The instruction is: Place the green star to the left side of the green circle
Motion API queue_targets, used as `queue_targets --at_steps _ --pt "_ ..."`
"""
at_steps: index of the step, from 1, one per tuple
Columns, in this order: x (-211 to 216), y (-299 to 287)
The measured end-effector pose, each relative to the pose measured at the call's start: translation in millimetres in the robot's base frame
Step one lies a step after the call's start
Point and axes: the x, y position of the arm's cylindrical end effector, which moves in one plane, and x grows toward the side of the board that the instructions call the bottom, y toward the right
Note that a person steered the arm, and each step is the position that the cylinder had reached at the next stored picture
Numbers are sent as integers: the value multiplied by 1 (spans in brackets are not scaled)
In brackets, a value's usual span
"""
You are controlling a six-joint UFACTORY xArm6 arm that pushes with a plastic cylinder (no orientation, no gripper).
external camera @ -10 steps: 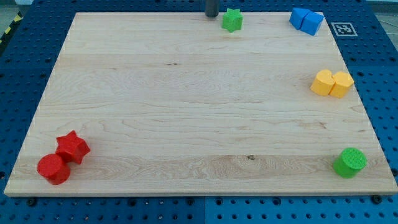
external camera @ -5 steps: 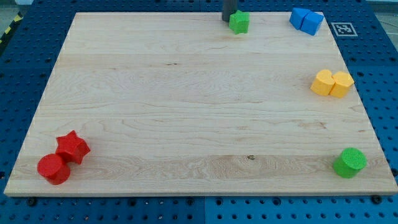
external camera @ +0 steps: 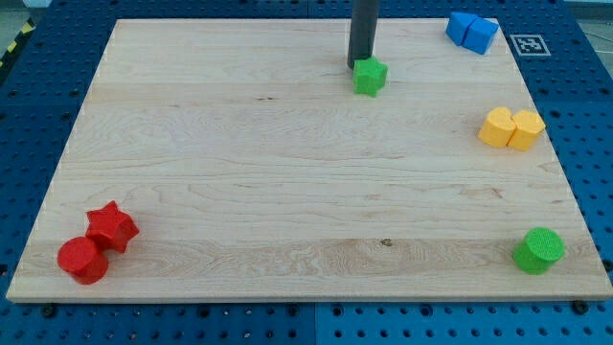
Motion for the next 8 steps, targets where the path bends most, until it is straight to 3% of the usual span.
queue_targets --at_steps 3,4,5,6,7,8 --pt "118 9" --pt "138 25" --pt "122 -13" --pt "64 -20" --pt "47 24" --pt "75 38"
